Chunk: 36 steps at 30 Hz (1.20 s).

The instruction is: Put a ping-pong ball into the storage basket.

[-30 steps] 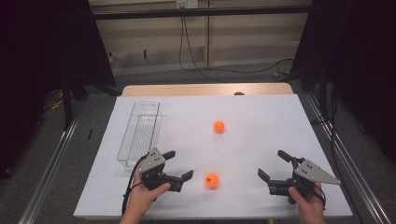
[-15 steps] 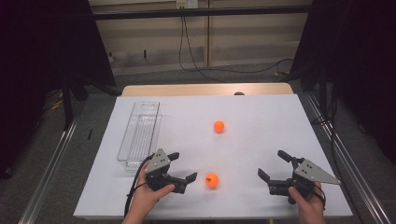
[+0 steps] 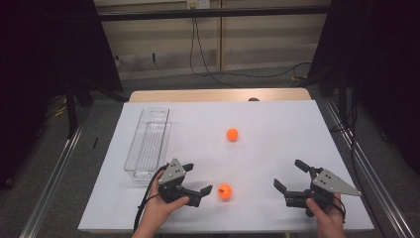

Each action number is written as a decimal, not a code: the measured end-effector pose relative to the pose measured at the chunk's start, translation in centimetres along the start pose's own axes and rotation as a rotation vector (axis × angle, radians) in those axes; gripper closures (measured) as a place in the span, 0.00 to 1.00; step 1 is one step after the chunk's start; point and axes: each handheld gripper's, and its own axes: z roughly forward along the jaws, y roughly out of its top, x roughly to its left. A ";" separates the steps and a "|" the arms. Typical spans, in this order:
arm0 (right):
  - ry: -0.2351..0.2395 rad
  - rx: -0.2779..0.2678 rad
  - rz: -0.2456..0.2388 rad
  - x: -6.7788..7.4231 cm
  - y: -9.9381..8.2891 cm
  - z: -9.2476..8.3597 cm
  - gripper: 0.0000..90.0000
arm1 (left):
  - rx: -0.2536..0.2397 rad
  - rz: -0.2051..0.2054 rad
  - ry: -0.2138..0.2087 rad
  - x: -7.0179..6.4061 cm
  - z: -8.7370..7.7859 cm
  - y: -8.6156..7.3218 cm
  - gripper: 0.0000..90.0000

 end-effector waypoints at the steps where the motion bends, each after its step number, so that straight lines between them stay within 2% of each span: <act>1: 0.000 0.000 -0.001 0.0 0.0 0.0 0.02 | 0.001 0.001 -0.003 0.0 0.1 0.0 0.03; 22: -0.001 -0.001 0.003 0.0 0.0 0.0 0.02 | 0.043 0.021 -0.017 -0.4 0.4 -0.1 0.03; 36: -0.002 -0.001 0.002 0.0 0.0 -0.1 0.02 | 0.056 0.011 -0.018 -0.6 0.6 0.1 0.03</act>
